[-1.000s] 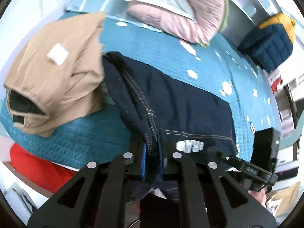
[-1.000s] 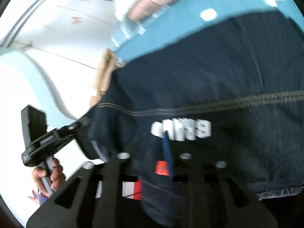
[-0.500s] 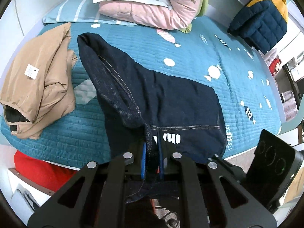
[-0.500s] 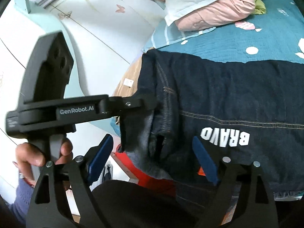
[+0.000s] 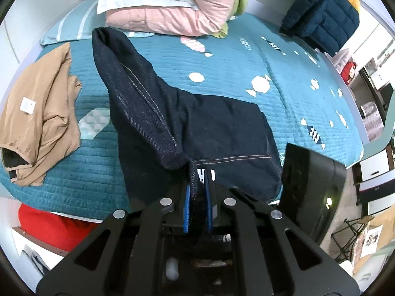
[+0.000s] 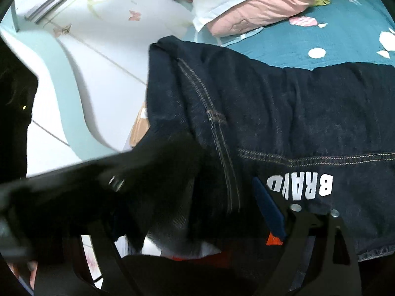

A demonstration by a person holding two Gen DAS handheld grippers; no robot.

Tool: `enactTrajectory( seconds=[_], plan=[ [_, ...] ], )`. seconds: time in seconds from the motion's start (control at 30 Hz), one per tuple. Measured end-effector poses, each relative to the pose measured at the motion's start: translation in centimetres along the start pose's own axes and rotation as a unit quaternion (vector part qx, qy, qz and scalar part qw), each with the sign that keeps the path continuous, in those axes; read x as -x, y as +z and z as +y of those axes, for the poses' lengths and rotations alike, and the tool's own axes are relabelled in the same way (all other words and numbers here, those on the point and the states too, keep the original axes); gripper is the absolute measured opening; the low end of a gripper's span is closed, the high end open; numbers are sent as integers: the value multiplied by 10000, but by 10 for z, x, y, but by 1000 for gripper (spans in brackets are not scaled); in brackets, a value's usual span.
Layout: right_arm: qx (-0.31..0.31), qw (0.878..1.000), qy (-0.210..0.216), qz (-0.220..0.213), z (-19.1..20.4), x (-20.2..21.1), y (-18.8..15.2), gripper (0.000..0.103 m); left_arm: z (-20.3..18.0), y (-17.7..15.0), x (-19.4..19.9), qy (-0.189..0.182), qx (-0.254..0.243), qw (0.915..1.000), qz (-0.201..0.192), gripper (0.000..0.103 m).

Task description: Fold large clothes

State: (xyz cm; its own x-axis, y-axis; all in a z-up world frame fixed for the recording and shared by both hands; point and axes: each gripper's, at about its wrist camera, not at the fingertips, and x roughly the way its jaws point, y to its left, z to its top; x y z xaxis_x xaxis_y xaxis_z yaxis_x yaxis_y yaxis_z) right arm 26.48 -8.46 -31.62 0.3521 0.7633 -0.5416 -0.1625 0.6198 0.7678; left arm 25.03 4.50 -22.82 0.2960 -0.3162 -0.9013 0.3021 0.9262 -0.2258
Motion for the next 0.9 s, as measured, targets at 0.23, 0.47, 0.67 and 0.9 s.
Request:
enactTrajectory(
  seconds=[0.23,0.47,0.67,0.9],
  plan=[
    [-119,9997,-11,-230,-14,28,-2,26,-15,-2,22,-782,-149,9961,-386,45],
    [-464,9966,-84,-681,-40,83,3,25,-2,-1,56,-906,296,9844,-1478,79],
    [-763,9905,-567,-989,-71,128,0,25,13,-3,-7,103,555,9971,-515,79],
    [-1624,9718,-1354,-1040,-135,152,-14,25,-7,-15,-80,418,317,9979,385,79]
  ],
)
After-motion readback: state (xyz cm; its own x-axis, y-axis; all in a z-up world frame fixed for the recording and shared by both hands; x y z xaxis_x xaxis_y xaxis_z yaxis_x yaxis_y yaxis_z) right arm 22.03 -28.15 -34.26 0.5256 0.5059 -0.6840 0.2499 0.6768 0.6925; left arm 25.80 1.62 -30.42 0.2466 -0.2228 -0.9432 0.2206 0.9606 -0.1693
